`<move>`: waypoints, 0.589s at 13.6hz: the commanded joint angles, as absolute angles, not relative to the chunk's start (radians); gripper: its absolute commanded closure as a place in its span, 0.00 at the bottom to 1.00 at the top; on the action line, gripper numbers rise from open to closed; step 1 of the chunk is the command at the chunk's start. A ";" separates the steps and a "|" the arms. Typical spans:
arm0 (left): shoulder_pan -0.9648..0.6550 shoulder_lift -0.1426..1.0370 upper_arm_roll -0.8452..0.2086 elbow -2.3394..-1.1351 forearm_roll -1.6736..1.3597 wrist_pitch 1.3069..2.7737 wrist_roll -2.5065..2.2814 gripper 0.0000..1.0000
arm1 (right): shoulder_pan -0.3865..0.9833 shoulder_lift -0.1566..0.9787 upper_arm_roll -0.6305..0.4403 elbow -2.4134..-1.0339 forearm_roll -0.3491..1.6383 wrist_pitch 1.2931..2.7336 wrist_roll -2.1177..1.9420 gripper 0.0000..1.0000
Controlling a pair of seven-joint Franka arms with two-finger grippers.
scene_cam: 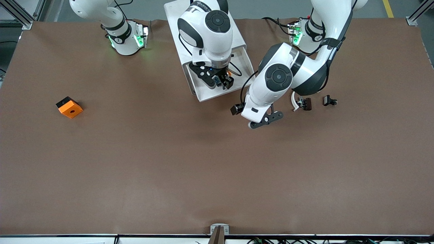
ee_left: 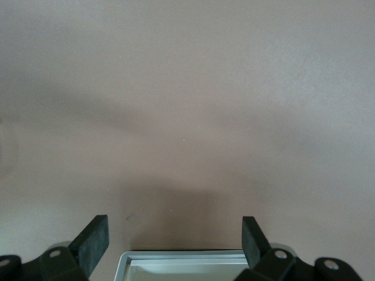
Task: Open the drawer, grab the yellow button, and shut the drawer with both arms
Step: 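Lift the button with the right gripper while the left gripper reaches the drawer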
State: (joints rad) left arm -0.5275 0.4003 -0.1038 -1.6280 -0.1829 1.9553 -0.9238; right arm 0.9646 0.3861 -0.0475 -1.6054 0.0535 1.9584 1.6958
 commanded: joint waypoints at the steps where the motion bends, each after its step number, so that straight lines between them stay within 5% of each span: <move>1: -0.515 0.382 -0.107 -1.649 -0.164 1.959 -0.925 0.00 | 0.979 0.394 -0.058 -1.588 0.044 1.951 1.697 0.90; 2: -0.509 0.382 -0.106 -1.648 -0.164 1.959 -0.925 0.00 | 0.979 0.394 -0.058 -1.588 0.049 1.951 1.698 1.00; 8: -0.506 0.382 -0.107 -1.647 -0.164 1.959 -0.925 0.00 | 0.916 0.388 -0.058 -1.513 0.060 1.893 1.643 1.00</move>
State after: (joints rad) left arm -0.5100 0.4003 -0.1021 -1.6304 -0.1828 1.9553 -0.9238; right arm 0.9545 0.3862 -0.0612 -1.5796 0.0539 1.9498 1.6897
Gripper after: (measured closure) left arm 0.000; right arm 0.590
